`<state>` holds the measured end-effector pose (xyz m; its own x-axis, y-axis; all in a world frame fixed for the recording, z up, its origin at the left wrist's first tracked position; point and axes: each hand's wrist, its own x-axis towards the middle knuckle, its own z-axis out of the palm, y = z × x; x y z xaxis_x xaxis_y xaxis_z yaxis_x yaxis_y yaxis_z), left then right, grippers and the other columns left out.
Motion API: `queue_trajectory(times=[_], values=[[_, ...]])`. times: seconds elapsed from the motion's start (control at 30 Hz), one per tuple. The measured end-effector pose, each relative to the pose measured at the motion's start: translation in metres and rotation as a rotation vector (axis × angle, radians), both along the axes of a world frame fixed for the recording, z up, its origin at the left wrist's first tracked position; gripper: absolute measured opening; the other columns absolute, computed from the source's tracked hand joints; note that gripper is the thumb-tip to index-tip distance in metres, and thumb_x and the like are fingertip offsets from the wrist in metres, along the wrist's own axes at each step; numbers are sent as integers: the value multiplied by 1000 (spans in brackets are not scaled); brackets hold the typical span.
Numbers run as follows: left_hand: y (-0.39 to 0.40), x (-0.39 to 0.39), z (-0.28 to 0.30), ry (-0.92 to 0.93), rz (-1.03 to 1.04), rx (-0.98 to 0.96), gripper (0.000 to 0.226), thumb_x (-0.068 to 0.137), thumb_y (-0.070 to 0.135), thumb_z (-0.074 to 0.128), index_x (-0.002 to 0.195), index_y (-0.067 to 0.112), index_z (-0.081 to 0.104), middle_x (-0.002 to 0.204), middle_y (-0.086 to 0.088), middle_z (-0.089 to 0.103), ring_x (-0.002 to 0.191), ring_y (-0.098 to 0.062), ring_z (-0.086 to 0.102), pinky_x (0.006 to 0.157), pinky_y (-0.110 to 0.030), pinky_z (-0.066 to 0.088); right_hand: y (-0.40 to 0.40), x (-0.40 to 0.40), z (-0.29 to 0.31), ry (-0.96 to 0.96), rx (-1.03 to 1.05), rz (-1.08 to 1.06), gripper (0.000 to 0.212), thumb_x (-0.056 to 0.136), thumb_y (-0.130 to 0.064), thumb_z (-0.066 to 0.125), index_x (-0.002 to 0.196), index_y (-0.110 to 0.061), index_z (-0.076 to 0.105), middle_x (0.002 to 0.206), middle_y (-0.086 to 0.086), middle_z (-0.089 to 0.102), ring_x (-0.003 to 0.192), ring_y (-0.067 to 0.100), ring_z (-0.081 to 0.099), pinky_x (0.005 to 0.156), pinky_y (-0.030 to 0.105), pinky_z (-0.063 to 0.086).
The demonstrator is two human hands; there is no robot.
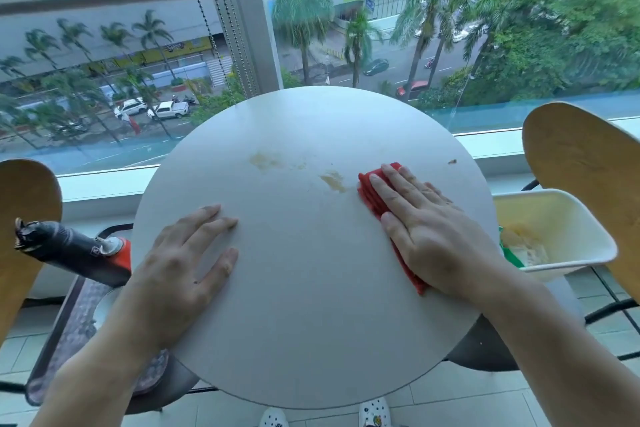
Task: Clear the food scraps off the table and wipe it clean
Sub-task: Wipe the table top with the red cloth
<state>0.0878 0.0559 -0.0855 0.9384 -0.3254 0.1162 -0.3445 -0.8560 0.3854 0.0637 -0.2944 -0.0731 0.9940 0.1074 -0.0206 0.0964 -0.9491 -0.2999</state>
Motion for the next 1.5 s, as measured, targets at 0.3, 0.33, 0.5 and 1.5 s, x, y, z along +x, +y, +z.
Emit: queue_trajectory(times=[0.3, 0.33, 0.5, 1.5], values=[[-2, 0, 0, -5, 11, -20, 55, 90, 59, 42, 137, 34, 58, 150, 10, 47, 136, -15, 42, 113, -26, 27, -5, 32, -5, 18, -7, -59, 59, 105, -43, 21, 160, -40, 0, 166, -20, -9, 150, -4, -13, 125, 27, -3], [-2, 0, -1, -5, 13, -19, 55, 91, 59, 42, 137, 34, 58, 150, 10, 47, 136, -14, 42, 113, -25, 26, -4, 37, -4, 19, -12, -55, 59, 105, -43, 21, 160, -39, 0, 166, -19, -8, 151, -4, -12, 125, 27, -3], [-2, -1, 0, 2, 15, -12, 55, 92, 59, 40, 138, 35, 56, 151, 11, 44, 138, -13, 40, 114, -25, 25, 9, 55, -3, 26, -19, -21, 59, 105, -42, 21, 160, -36, 0, 167, -16, -9, 151, -1, -13, 125, 29, -3], [1, 1, -3, -9, 8, -35, 50, 94, 56, 43, 137, 34, 57, 151, 12, 44, 137, -10, 40, 113, -26, 30, 38, 69, 1, 70, -46, 166, 58, 105, -46, 20, 157, -46, -5, 163, -27, -16, 146, -10, -21, 125, 27, -4]])
